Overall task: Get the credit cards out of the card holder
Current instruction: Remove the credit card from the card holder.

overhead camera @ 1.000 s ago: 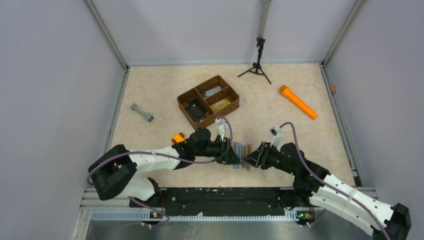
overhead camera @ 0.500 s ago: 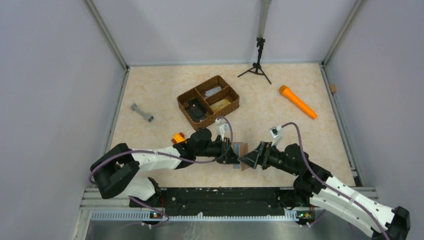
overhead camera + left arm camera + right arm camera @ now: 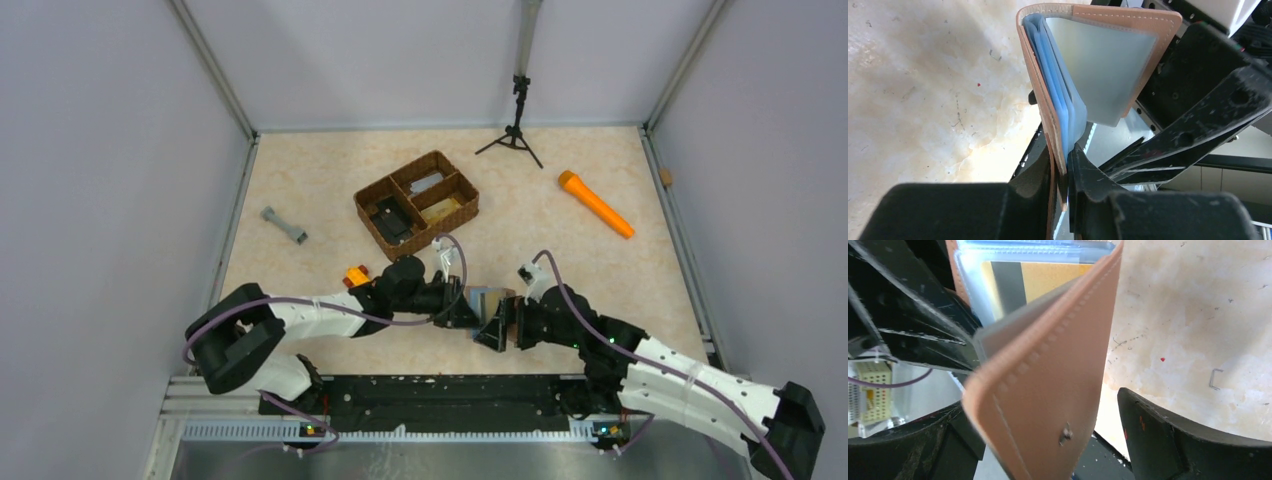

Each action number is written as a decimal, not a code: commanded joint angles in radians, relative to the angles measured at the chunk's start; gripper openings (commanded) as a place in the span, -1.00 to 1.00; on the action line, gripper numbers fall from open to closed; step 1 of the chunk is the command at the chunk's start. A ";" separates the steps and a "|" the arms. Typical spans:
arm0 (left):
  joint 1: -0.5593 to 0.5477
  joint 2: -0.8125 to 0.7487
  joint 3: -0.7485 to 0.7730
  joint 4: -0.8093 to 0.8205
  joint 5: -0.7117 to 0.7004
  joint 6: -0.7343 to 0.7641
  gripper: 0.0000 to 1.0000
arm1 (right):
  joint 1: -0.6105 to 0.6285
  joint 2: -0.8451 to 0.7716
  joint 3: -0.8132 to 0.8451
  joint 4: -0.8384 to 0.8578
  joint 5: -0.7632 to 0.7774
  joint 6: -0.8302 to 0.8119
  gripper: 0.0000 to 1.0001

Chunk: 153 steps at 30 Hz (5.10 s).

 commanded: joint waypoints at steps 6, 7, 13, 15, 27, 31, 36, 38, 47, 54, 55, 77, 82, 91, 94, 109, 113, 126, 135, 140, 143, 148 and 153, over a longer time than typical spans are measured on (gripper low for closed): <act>0.009 0.023 0.044 0.091 0.053 -0.024 -0.77 | 0.047 0.071 0.068 0.015 0.084 -0.034 0.85; 0.009 0.023 0.044 0.087 0.055 -0.023 -0.77 | 0.047 0.059 0.065 0.016 0.088 -0.034 0.83; 0.010 0.031 0.056 0.056 0.063 -0.014 -0.76 | 0.047 -0.028 0.058 -0.030 0.105 -0.030 0.90; 0.010 0.032 0.060 0.045 0.065 -0.012 -0.76 | 0.047 -0.049 0.058 -0.046 0.115 -0.028 0.90; 0.010 0.038 0.075 0.029 0.079 -0.013 -0.73 | 0.046 -0.017 0.074 -0.062 0.131 -0.033 0.59; 0.010 0.038 0.076 0.030 0.083 -0.013 -0.71 | 0.047 -0.008 0.073 -0.053 0.131 -0.035 0.60; 0.010 0.051 0.079 0.030 0.087 -0.014 -0.70 | 0.047 0.005 0.071 -0.008 0.081 -0.037 0.70; 0.010 0.055 0.079 0.032 0.088 -0.015 -0.70 | 0.048 0.016 0.073 -0.002 0.075 -0.039 0.72; 0.010 0.037 0.075 0.029 0.094 -0.016 -0.62 | 0.048 0.028 0.067 -0.013 0.091 -0.037 0.22; 0.009 0.009 0.057 0.044 0.108 -0.018 0.09 | 0.049 0.005 0.061 -0.003 0.090 -0.024 0.17; 0.010 0.000 0.052 0.044 0.105 -0.016 0.15 | 0.048 -0.004 0.058 -0.002 0.093 -0.022 0.17; 0.049 -0.138 -0.097 0.202 0.101 -0.074 0.35 | 0.046 -0.173 0.003 0.007 0.113 0.077 0.15; 0.066 -0.144 -0.111 0.207 0.103 -0.078 0.19 | 0.047 -0.214 -0.008 0.041 0.106 0.096 0.15; 0.079 -0.116 -0.100 0.208 0.086 -0.071 -0.16 | 0.047 -0.232 -0.026 0.128 0.043 0.121 0.15; 0.081 -0.097 -0.089 0.211 0.084 -0.065 -0.21 | 0.047 -0.233 -0.045 0.173 0.017 0.131 0.15; 0.082 -0.192 0.002 -0.232 -0.102 0.089 -0.87 | 0.047 -0.277 0.045 -0.233 0.340 0.132 0.87; 0.052 -0.173 0.118 -0.530 -0.243 0.176 -0.92 | 0.047 -0.219 0.019 -0.106 0.288 0.096 0.90; -0.092 0.152 0.506 -1.108 -0.638 0.283 -0.94 | 0.048 -0.020 -0.027 0.098 0.303 0.101 0.78; -0.073 0.134 0.439 -0.949 -0.474 0.291 -0.98 | 0.047 -0.151 -0.027 0.019 0.313 0.111 0.39; 0.055 -0.020 0.202 -0.570 -0.163 0.212 -1.00 | 0.047 -0.232 -0.057 0.108 0.261 0.122 0.01; 0.120 -0.078 0.092 -0.358 -0.016 0.130 -1.00 | 0.047 -0.223 -0.058 0.165 0.221 0.137 -0.01; 0.145 -0.107 0.021 -0.156 0.111 0.055 -0.99 | 0.046 -0.131 -0.052 0.251 0.173 0.161 -0.09; 0.166 -0.096 -0.059 0.117 0.215 -0.087 -0.99 | 0.045 -0.048 -0.053 0.315 0.158 0.197 -0.22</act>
